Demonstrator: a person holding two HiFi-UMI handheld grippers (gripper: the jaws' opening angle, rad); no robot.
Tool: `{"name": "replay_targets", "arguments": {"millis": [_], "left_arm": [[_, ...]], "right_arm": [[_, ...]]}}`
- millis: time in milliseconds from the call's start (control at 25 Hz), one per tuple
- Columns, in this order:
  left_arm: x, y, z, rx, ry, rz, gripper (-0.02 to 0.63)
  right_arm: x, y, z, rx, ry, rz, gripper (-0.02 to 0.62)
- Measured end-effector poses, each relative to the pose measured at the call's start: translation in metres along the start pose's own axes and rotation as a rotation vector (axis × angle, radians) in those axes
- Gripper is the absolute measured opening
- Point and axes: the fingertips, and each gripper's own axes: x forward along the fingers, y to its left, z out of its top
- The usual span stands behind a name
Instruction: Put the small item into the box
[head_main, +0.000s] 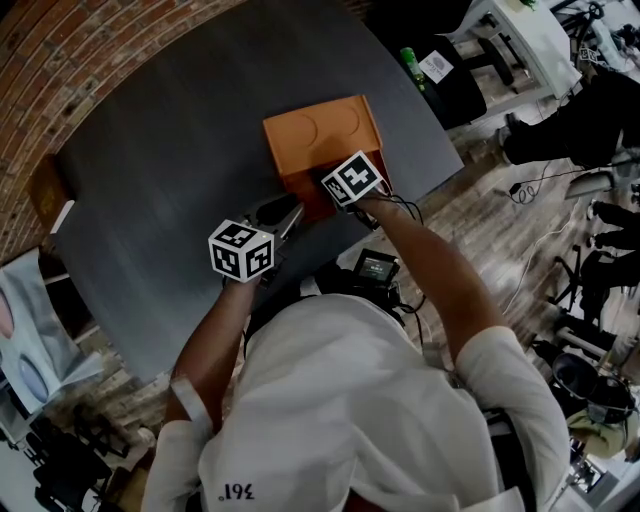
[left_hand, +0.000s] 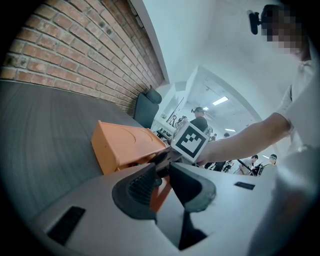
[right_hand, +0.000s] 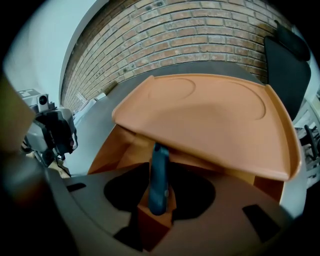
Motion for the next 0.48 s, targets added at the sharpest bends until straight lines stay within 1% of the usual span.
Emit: {"name": "replay_targets", "arguments": {"millis": [200,480], "left_arm": [[-0.0004,-0.0007,0.0006,0.007,0.003,-0.005,0.089],[-0.003,-0.0033,0.0034,0.017,-0.003,-0.018,0.092]], "right_arm": [[-0.0024,-0.0009,-0.0009,0.014,-0.007,-0.002,0.157],[-0.0092,-0.0054,-0.0013,0.04,-0.03,-0.026,0.187]]}}
